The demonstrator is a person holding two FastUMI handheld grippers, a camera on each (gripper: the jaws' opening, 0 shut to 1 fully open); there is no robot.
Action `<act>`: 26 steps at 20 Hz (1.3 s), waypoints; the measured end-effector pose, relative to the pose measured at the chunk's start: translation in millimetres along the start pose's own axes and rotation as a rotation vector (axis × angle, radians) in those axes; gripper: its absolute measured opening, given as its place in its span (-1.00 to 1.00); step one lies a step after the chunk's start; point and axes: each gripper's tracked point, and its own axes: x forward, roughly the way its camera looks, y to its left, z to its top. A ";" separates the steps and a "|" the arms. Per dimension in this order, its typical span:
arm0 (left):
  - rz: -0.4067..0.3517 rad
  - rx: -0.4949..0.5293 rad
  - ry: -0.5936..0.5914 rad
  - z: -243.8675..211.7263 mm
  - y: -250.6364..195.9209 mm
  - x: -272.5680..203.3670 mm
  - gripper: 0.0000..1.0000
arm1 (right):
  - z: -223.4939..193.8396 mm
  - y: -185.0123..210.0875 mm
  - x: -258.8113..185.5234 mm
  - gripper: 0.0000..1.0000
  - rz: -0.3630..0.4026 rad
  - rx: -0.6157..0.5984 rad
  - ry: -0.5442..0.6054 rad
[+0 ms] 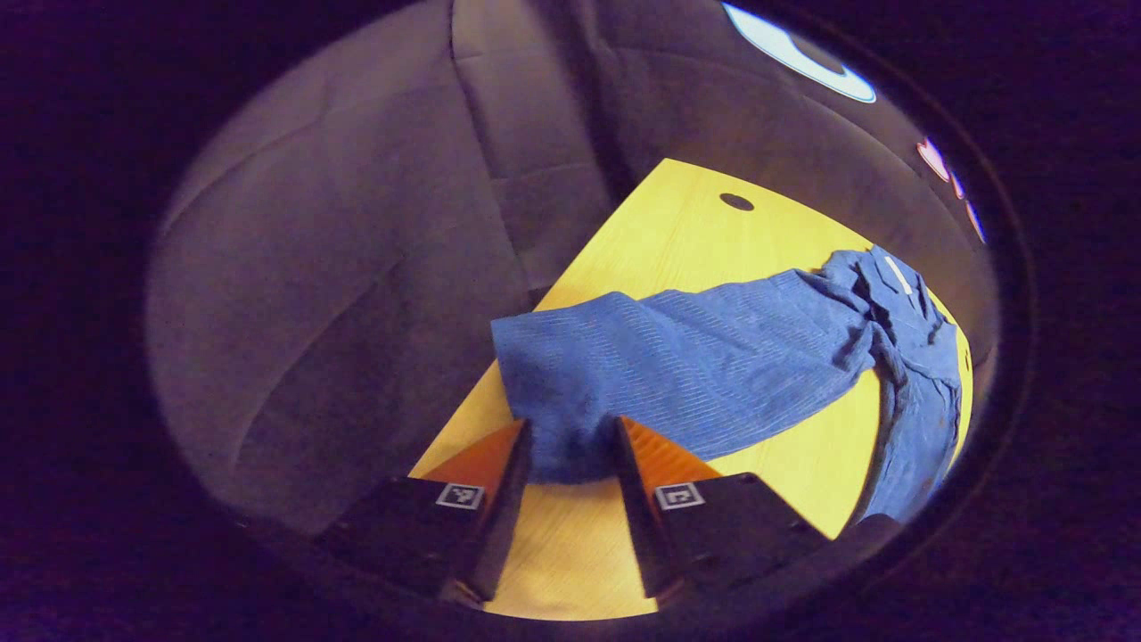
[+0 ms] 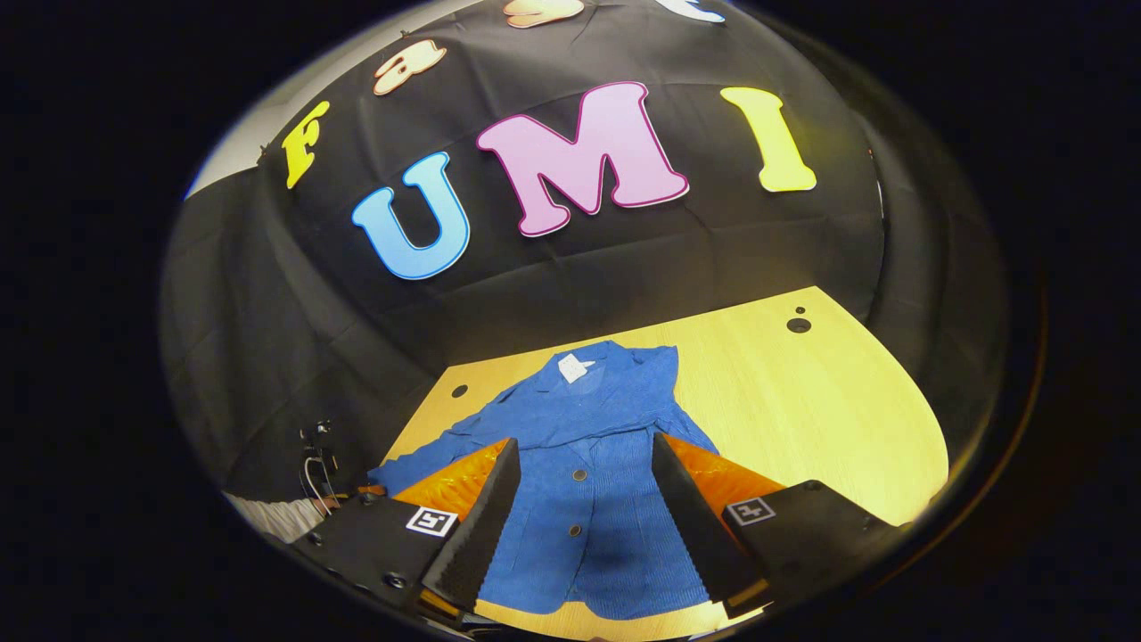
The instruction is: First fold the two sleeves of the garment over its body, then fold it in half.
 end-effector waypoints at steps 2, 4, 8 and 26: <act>-0.010 0.021 0.009 2.5 -2.4 2.7 -0.60 | -2.9 1.2 0.4 0.87 -0.001 0.001 0.004; -0.016 -0.026 0.008 10.0 -2.8 1.0 -1.00 | -6.6 1.1 -0.3 0.87 -0.003 0.008 0.010; -0.109 0.006 -0.003 16.7 -10.7 -5.1 -1.00 | -10.2 -4.3 -5.3 0.87 -0.014 0.014 0.013; -0.495 0.278 -0.446 179.0 -276.5 -163.9 -1.00 | 6.3 -68.8 -41.6 0.87 -0.056 0.101 -0.049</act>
